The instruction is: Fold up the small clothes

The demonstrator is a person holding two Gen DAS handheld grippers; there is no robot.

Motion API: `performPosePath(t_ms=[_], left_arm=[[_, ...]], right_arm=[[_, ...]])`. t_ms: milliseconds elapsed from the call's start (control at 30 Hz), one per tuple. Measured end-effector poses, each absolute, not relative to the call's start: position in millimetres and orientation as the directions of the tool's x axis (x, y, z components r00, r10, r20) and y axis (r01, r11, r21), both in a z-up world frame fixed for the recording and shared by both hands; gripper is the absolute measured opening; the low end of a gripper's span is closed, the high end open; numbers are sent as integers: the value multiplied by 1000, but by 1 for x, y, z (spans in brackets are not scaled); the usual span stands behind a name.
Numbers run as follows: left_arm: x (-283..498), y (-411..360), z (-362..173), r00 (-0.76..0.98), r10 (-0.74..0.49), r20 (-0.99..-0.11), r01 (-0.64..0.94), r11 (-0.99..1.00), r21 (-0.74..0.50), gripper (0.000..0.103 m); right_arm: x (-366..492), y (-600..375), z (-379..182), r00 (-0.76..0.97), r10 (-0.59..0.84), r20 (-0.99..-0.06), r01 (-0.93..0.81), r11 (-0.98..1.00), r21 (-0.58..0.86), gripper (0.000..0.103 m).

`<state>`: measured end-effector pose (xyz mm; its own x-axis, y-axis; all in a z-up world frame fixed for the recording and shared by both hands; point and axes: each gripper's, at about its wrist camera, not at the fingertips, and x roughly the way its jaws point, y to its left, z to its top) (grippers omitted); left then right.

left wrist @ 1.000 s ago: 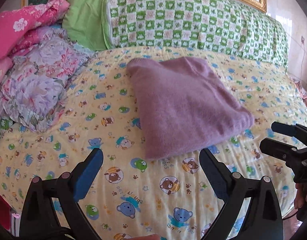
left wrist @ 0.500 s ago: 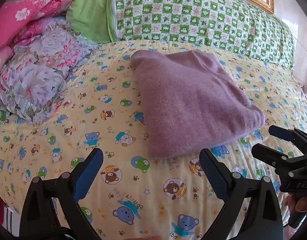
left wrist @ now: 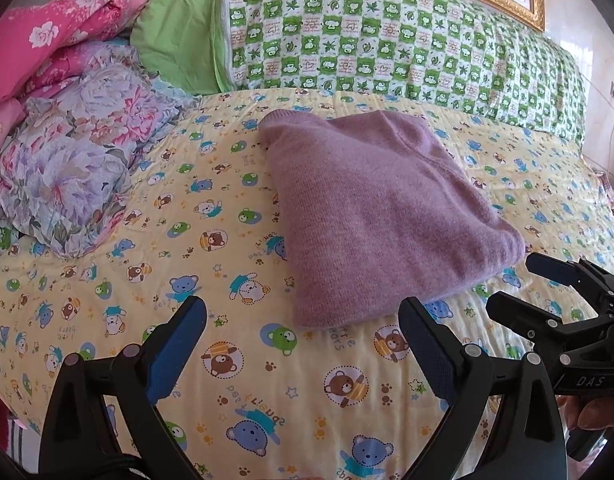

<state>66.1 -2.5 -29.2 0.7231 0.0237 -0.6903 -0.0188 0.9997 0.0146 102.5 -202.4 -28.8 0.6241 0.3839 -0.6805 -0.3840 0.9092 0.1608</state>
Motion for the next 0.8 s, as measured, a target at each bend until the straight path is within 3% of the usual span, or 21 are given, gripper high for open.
performPosePath(t_ms=[800], left_arm=[[66,1,-27,726,26,-687,-27,1000,10,97]], right_arm=[[104,-202,-27,627,384,-678,-386,909,158,94]])
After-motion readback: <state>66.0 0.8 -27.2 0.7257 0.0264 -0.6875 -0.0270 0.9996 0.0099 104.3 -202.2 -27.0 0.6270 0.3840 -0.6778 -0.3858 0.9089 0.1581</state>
